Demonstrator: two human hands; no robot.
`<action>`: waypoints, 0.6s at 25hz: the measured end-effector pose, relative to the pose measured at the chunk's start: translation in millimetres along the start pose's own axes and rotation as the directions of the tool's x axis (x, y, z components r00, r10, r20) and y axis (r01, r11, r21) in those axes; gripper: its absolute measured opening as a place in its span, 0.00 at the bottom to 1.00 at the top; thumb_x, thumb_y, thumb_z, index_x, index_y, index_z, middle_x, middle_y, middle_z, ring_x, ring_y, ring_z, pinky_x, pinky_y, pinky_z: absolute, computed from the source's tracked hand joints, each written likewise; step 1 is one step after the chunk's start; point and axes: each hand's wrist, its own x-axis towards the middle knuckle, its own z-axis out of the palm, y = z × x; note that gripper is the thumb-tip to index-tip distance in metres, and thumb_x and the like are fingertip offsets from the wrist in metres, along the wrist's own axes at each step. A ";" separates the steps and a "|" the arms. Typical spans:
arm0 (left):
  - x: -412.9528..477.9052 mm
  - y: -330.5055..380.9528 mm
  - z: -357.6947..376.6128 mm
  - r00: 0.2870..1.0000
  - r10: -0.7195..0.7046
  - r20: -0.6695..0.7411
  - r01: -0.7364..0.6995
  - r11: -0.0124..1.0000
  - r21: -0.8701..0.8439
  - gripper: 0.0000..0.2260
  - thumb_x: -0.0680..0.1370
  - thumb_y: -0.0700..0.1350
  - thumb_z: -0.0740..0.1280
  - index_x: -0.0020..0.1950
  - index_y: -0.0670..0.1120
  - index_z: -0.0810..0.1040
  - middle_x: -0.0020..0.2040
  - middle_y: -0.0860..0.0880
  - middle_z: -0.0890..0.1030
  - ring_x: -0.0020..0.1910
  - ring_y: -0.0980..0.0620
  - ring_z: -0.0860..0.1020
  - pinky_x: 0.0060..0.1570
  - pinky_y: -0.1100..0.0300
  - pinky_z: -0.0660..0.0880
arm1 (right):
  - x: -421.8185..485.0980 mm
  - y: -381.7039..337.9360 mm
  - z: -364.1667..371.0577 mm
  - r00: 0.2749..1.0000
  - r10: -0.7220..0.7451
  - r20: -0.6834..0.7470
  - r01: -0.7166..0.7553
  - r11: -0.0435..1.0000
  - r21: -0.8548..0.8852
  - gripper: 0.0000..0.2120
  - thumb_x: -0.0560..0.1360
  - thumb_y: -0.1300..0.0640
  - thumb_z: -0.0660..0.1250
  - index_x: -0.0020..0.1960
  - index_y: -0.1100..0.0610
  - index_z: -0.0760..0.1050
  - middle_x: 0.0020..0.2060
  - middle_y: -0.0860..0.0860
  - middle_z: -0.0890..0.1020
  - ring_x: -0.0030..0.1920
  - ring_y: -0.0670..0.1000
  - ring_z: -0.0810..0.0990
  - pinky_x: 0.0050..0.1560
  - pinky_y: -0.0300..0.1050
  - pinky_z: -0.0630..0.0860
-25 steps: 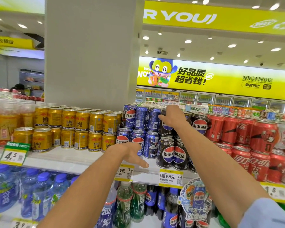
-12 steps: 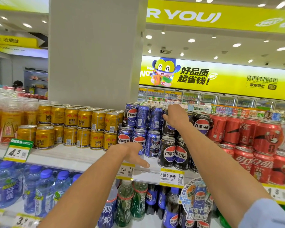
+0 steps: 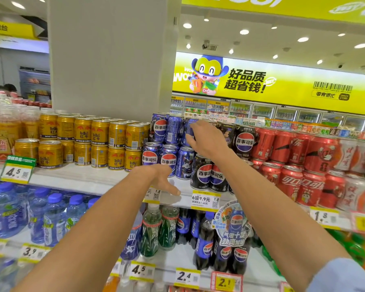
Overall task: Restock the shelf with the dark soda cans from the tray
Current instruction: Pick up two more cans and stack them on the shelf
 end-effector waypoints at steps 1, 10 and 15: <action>-4.1 2.0 0.2 1.000 0.001 -0.007 -0.001 1.000 0.011 0.49 0.68 0.74 0.66 0.79 0.46 0.60 0.78 0.47 0.65 0.75 0.43 0.66 0.71 0.43 0.67 | -7.5 -3.3 -3.0 0.999 -0.004 0.043 0.004 1.000 0.002 0.17 0.82 0.46 0.61 0.57 0.60 0.76 0.51 0.56 0.79 0.51 0.59 0.79 0.44 0.54 0.78; -61.5 -7.5 21.2 0.999 0.018 -0.040 -0.015 0.998 0.056 0.47 0.70 0.73 0.65 0.78 0.45 0.62 0.77 0.46 0.66 0.73 0.43 0.68 0.71 0.47 0.68 | -99.9 -39.2 -32.1 0.880 0.092 0.465 -0.090 0.996 -0.027 0.27 0.79 0.33 0.59 0.51 0.58 0.74 0.42 0.53 0.74 0.43 0.56 0.74 0.47 0.55 0.78; -104.0 -15.0 60.4 0.997 0.072 -0.033 -0.071 0.997 0.040 0.38 0.71 0.70 0.68 0.71 0.44 0.70 0.68 0.43 0.75 0.64 0.42 0.75 0.59 0.50 0.73 | -158.7 -82.5 -36.7 0.802 0.147 0.579 -0.146 0.988 -0.048 0.33 0.74 0.28 0.61 0.57 0.59 0.75 0.50 0.54 0.77 0.50 0.58 0.77 0.51 0.55 0.78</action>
